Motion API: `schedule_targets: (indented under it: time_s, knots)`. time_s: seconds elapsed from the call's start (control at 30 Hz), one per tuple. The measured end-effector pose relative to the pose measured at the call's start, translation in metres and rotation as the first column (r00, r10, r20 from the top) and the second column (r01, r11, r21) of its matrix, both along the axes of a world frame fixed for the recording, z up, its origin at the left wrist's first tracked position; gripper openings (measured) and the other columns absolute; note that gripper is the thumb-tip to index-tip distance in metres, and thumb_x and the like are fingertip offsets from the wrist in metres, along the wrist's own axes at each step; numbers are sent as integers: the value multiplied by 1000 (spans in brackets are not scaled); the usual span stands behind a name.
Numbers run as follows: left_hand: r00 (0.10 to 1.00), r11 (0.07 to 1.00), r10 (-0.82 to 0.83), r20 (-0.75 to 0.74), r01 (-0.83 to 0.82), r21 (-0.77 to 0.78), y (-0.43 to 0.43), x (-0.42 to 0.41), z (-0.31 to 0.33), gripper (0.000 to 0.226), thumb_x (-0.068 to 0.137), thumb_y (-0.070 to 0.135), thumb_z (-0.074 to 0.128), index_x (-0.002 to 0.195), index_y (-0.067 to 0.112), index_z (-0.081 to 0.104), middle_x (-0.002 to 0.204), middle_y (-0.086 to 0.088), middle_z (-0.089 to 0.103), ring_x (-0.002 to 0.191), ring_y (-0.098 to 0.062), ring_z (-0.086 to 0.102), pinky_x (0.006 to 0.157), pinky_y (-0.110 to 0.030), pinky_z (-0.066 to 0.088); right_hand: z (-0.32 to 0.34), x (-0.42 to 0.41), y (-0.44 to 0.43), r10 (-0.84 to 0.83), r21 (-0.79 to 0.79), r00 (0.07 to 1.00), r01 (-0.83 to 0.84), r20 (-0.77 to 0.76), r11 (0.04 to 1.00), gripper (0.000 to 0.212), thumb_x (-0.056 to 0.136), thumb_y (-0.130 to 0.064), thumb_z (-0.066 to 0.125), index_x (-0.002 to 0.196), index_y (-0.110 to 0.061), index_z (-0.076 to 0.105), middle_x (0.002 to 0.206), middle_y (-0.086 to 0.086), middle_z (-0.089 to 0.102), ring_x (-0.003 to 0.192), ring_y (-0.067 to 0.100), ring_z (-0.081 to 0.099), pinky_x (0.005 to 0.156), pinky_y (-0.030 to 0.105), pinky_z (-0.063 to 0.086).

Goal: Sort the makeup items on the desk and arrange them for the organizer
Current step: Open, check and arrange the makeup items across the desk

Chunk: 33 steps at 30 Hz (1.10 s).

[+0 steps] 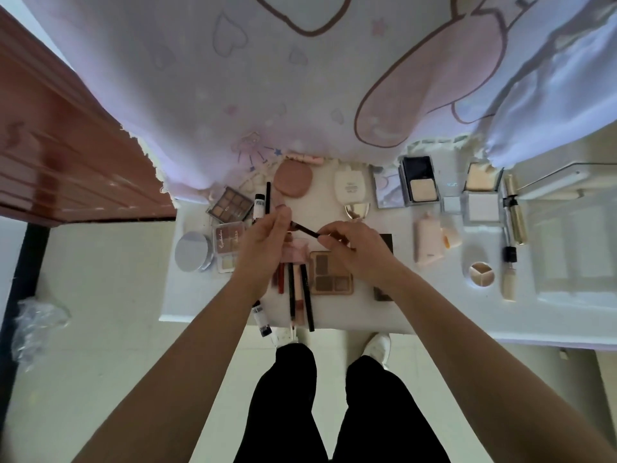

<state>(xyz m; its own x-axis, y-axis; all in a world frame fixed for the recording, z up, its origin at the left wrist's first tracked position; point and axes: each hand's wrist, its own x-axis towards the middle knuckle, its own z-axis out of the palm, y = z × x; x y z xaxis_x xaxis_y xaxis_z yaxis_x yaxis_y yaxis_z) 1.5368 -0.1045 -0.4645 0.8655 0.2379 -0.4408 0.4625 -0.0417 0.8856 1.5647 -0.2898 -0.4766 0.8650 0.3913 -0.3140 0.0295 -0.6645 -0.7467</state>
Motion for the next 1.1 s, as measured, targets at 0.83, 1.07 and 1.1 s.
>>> schedule_targets:
  time_s: [0.83, 1.07, 1.1]
  knots:
    - [900, 836, 421, -112, -434, -336, -59, 1, 19, 20, 84, 14, 77, 95, -2, 71, 74, -4, 66, 58, -7, 57, 56, -16, 51, 32, -30, -77, -308, 375, 848, 479, -432, 794, 20, 97, -34, 62, 97, -19, 76, 79, 6, 74, 67, 13, 66, 64, 25, 52]
    - [966, 828, 230, -115, -257, -498, -79, -2, 16, 9, 96, 11, 62, 94, 7, 69, 86, -8, 72, 68, -8, 63, 64, -17, 55, 28, -31, -71, -358, 343, 743, 606, -565, 718, 34, 99, -38, 58, 95, -8, 76, 78, 7, 74, 70, 17, 67, 71, 29, 51]
    - [962, 821, 245, -116, -270, -504, -80, -1, 16, 9, 96, 10, 62, 92, 6, 69, 85, -8, 72, 67, -8, 63, 64, -17, 55, 28, -32, -71, -340, 322, 720, 611, -604, 723, 41, 100, -43, 55, 97, -7, 75, 80, 9, 74, 71, 18, 68, 70, 29, 52]
